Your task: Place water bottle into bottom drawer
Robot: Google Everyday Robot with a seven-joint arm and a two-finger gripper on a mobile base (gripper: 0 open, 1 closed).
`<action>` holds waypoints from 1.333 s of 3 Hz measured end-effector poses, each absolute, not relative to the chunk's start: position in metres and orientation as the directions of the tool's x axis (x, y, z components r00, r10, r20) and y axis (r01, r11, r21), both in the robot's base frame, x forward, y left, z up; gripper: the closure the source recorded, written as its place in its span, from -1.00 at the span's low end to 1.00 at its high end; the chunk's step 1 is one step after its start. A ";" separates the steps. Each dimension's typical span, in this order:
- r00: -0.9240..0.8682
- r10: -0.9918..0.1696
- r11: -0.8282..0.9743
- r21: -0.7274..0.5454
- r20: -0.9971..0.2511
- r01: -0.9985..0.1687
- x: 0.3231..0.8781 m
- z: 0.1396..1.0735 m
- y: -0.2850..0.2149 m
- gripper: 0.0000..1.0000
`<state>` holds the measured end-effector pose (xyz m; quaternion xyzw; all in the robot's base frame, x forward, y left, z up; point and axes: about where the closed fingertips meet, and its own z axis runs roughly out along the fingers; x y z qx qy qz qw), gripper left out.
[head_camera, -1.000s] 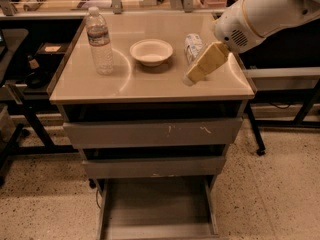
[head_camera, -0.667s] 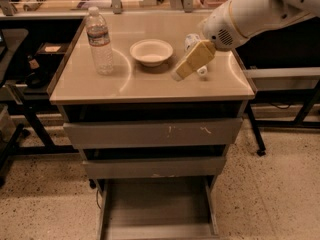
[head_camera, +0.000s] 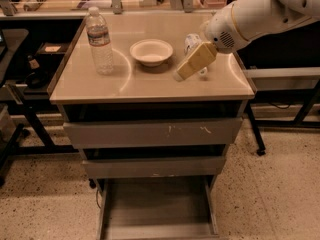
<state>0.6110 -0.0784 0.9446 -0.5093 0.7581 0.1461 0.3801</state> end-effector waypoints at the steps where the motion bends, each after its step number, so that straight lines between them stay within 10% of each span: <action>1: -0.131 -0.619 0.420 -0.185 -0.775 -0.888 0.628 0.937 -0.052 -1.00; 4: 0.039 -0.477 0.331 -0.221 -0.878 -0.917 0.685 0.949 0.047 -1.00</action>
Offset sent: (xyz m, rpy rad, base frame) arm 0.0827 0.1074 0.0045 0.2333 -0.2054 0.1259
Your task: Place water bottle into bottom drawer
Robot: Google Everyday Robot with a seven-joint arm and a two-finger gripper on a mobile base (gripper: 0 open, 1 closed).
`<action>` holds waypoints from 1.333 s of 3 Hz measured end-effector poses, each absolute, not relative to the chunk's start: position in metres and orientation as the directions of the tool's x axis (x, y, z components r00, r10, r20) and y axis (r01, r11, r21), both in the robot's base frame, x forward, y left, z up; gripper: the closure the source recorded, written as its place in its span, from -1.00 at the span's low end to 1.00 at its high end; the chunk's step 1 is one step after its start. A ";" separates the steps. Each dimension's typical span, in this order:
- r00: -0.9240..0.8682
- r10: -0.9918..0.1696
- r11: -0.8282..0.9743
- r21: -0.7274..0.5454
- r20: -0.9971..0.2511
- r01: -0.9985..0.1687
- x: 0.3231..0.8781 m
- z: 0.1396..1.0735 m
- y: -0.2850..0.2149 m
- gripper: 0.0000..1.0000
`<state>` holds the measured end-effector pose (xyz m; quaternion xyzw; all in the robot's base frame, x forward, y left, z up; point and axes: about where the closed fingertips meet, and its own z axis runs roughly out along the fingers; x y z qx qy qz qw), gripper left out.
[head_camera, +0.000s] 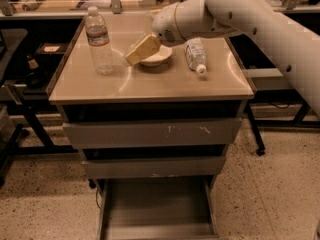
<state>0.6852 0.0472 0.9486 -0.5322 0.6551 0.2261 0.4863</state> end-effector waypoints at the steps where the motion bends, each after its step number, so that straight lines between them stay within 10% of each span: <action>1: 0.040 -0.476 0.330 -0.221 -0.878 -0.918 0.685 0.949 0.048 -1.00; 4: 0.115 -0.396 0.285 -0.241 -0.911 -0.928 0.790 0.926 0.125 -1.00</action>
Offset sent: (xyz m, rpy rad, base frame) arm 0.0208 0.0178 -0.0080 0.0592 -0.0373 -0.0011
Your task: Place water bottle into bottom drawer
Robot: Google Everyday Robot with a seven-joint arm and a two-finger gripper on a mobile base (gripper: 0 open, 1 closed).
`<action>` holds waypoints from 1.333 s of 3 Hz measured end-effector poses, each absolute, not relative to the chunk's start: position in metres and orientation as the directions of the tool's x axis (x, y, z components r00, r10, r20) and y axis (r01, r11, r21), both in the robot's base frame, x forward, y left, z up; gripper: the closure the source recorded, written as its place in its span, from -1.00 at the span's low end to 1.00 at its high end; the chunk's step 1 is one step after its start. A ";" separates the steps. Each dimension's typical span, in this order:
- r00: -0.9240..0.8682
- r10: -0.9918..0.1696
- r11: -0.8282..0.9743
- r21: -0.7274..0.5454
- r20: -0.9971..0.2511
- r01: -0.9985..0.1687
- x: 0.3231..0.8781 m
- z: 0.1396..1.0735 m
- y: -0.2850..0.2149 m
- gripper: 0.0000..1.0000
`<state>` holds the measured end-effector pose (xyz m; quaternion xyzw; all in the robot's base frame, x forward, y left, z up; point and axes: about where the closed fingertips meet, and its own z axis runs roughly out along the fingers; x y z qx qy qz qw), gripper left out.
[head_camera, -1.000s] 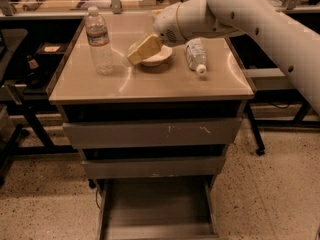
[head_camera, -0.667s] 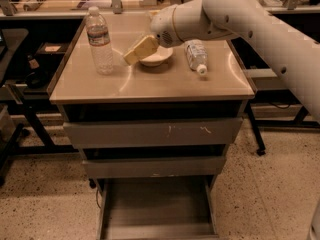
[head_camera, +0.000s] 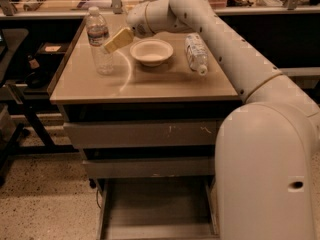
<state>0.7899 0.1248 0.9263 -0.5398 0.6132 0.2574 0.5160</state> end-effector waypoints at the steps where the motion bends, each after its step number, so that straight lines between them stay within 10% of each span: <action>1: 0.126 -0.387 0.291 -0.251 -0.913 -0.923 0.795 0.935 0.125 -1.00; 4: 0.084 -0.363 0.281 -0.195 -0.928 -0.940 0.778 0.931 0.153 -1.00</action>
Offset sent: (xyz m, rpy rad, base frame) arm -0.0037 -0.0004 0.0065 0.0309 0.0250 -0.0217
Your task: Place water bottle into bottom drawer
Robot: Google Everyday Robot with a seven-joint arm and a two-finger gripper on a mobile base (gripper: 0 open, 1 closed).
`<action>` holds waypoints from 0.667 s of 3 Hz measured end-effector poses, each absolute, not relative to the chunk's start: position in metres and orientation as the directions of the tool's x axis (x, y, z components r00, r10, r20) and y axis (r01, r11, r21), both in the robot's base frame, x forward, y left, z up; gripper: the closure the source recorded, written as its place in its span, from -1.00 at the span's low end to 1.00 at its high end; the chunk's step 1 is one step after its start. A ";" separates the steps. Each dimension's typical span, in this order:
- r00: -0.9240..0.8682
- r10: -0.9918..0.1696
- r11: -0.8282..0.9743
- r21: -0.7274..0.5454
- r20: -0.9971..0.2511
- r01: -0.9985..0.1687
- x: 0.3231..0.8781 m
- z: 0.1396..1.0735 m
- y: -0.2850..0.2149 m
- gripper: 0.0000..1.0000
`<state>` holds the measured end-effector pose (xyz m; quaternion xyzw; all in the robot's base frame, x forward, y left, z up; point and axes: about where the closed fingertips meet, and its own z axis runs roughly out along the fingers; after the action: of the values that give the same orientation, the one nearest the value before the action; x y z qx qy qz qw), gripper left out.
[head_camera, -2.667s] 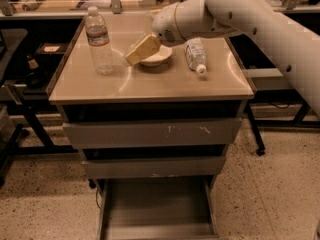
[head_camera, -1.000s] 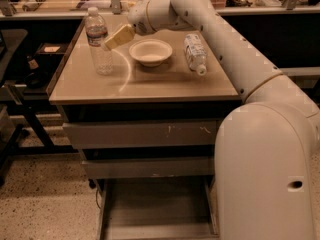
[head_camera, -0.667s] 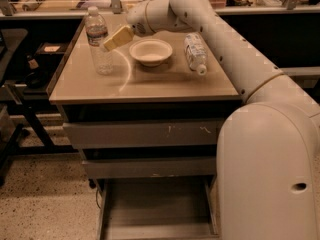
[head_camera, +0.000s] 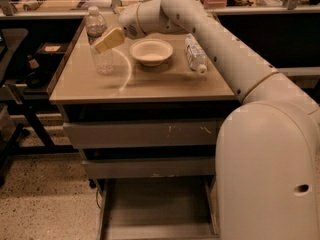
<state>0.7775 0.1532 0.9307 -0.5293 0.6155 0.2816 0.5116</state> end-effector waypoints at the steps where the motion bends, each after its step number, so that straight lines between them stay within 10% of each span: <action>1: 0.077 -0.363 0.276 -0.186 -0.929 -0.943 0.776 0.929 0.157 -1.00; 2: 0.065 -0.361 0.253 -0.165 -0.930 -0.953 0.774 0.925 0.165 -1.00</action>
Offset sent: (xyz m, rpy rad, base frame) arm -0.0032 0.0148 -0.0065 0.0014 0.0570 0.0502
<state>0.7741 0.1651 0.9252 -0.5336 0.6156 0.2976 0.4978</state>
